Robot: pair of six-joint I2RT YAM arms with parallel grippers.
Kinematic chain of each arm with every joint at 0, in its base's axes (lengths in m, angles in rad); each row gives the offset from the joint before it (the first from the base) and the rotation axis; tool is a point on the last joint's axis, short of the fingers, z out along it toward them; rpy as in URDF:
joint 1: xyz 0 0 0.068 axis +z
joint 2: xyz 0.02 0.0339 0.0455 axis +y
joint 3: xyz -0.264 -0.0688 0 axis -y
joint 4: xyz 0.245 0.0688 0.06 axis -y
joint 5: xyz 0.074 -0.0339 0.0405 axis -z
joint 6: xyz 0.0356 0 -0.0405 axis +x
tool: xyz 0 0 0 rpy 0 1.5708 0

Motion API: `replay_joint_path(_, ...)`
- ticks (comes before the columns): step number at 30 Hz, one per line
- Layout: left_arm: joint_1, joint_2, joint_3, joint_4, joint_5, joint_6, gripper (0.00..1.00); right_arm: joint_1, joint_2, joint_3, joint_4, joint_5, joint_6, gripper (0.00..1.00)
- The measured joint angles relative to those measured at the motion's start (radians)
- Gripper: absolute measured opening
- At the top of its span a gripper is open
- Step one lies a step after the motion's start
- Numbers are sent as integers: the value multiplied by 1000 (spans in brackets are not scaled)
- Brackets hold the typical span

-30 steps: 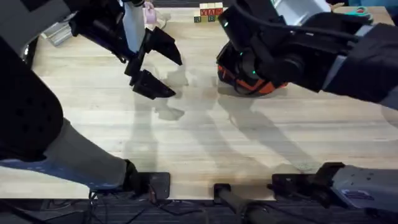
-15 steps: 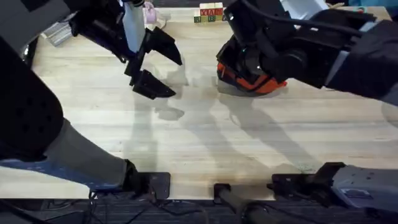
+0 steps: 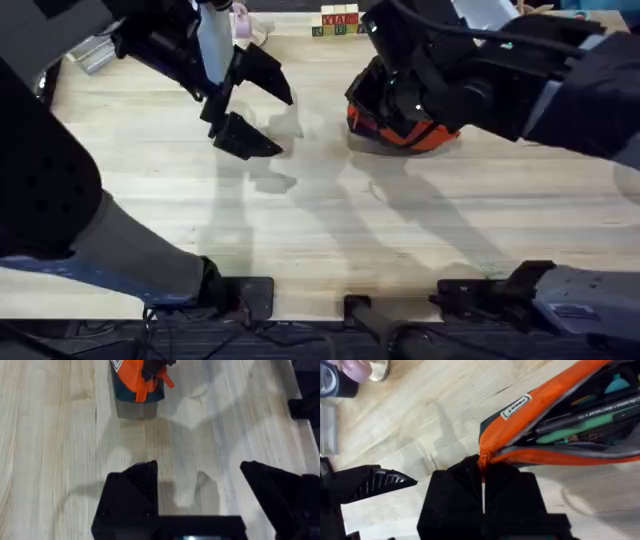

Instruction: Unzip the bag, pick up the pens from the table one at a time and place them inside, then zip the bag closed.

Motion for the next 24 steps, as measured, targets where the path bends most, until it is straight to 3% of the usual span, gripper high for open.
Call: replay_joint_path(24,0,0,0,55,2,3,995,-7,0,-4,11,-56,0,31)
